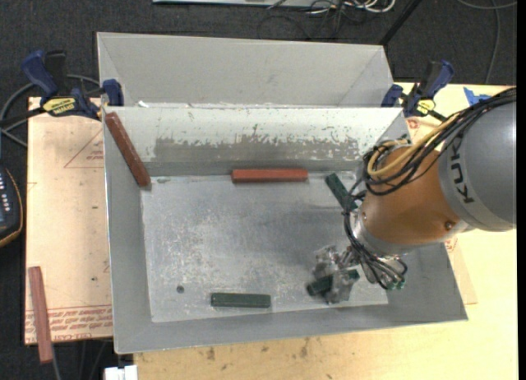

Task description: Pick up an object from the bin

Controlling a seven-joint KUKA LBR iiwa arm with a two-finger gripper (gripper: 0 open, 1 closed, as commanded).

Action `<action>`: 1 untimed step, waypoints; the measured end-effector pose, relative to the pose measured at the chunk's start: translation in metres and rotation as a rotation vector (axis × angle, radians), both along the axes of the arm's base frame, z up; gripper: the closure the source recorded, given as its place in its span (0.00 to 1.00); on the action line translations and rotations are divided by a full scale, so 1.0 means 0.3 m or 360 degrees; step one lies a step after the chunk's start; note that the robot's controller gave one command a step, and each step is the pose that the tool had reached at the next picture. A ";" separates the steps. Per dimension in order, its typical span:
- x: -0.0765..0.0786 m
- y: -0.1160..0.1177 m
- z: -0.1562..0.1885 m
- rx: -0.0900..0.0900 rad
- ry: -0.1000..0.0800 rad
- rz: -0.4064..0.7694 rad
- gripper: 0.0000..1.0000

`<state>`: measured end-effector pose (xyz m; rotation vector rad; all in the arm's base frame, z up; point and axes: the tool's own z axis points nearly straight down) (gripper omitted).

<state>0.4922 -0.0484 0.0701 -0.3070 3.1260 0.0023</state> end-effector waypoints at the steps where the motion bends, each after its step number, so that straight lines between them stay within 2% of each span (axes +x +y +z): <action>1: 0.094 0.083 0.457 -0.0002 -0.0019 0.0093 1.00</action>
Offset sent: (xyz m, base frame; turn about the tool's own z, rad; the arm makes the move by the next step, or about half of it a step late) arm 0.0253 0.0239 0.1330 -0.0603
